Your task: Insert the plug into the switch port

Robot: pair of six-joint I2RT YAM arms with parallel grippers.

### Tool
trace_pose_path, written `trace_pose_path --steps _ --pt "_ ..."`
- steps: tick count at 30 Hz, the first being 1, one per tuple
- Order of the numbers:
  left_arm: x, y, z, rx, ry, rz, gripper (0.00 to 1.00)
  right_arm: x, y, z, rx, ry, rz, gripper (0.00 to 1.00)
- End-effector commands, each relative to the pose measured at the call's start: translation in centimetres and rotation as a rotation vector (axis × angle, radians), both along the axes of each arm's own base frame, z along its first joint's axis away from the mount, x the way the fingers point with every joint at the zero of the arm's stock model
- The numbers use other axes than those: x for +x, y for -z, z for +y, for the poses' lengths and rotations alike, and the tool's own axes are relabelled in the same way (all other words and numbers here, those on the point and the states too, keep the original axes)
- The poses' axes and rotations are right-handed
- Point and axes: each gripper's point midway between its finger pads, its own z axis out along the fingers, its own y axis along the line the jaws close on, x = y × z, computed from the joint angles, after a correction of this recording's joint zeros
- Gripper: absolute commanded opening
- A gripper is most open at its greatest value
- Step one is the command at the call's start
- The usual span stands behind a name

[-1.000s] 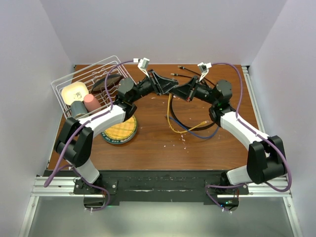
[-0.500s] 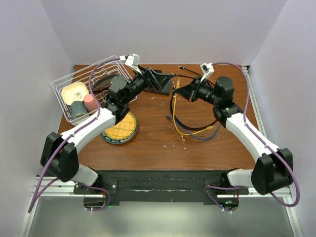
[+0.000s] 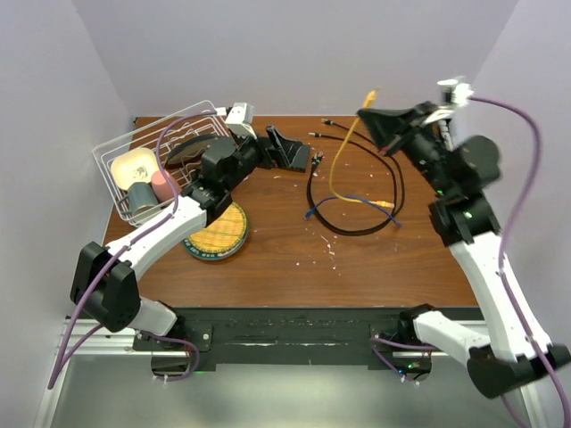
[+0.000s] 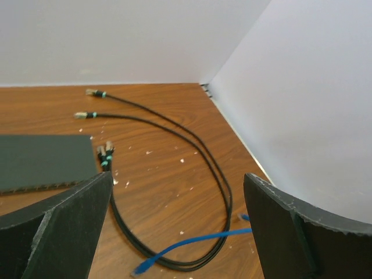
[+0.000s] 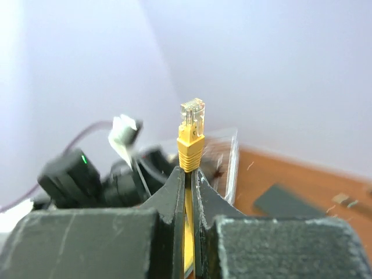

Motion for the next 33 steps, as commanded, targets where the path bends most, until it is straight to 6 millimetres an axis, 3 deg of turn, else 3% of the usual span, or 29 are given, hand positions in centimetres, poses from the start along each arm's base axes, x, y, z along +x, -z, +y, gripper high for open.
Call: trace_pose_path --steps 1,2,4,5,8,12,14,17,25,26,27,31,32,33 --pt "0.7 2.1 2.1 0.071 -0.1 0.046 1.0 -3.2 -7.1 -6.3 0.037 0.301 -0.176 0.0" --pt "0.7 2.5 2.1 0.084 -0.104 0.053 1.0 -3.2 -6.8 -7.1 0.003 0.345 -0.162 0.0" --pt "0.9 3.5 2.2 0.109 -0.112 0.075 1.0 -3.7 -7.9 -8.2 -0.005 0.399 -0.178 0.0" --pt "0.9 4.1 2.3 0.129 -0.113 0.084 1.0 -3.4 -7.3 -8.8 -0.048 0.436 -0.156 0.0" --pt "1.2 5.1 2.3 0.169 -0.113 0.103 1.0 -2.7 -7.5 -9.3 -0.109 0.473 -0.134 0.0" --pt "1.8 6.4 2.0 0.225 -0.103 0.124 1.0 -2.1 -8.4 -9.0 -0.146 0.472 -0.136 0.0" --pt "1.9 7.1 2.0 0.258 -0.099 0.133 1.0 -0.8 -7.9 -8.6 -0.173 0.469 -0.112 0.0" --pt "2.3 7.8 2.2 0.283 -0.109 0.146 1.0 0.5 -8.9 -8.1 -0.184 0.462 -0.113 0.0" --pt "2.9 8.0 2.8 0.333 -0.139 0.135 1.0 3.2 -10.6 -6.8 -0.18 0.441 -0.128 0.0" --pt "3.0 8.0 2.9 0.345 -0.142 0.132 1.0 2.9 -11.6 -6.9 -0.171 0.443 -0.146 0.0" --pt "3.4 7.8 2.9 0.35 -0.145 0.13 1.0 4.2 -11.1 -6.5 -0.182 0.44 -0.129 0.0" --pt "4.9 7.7 3.4 0.377 -0.161 0.154 1.0 6.0 -11.2 -6.0 -0.183 0.439 -0.127 0.0" --pt "5.4 6.9 3.4 0.368 -0.167 0.144 1.0 6.3 -11.2 -5.8 -0.174 0.437 -0.125 0.0" --pt "5.5 8.0 3.5 0.392 -0.159 0.181 1.0 6.4 -11.3 -5.4 -0.173 0.416 -0.133 0.0"
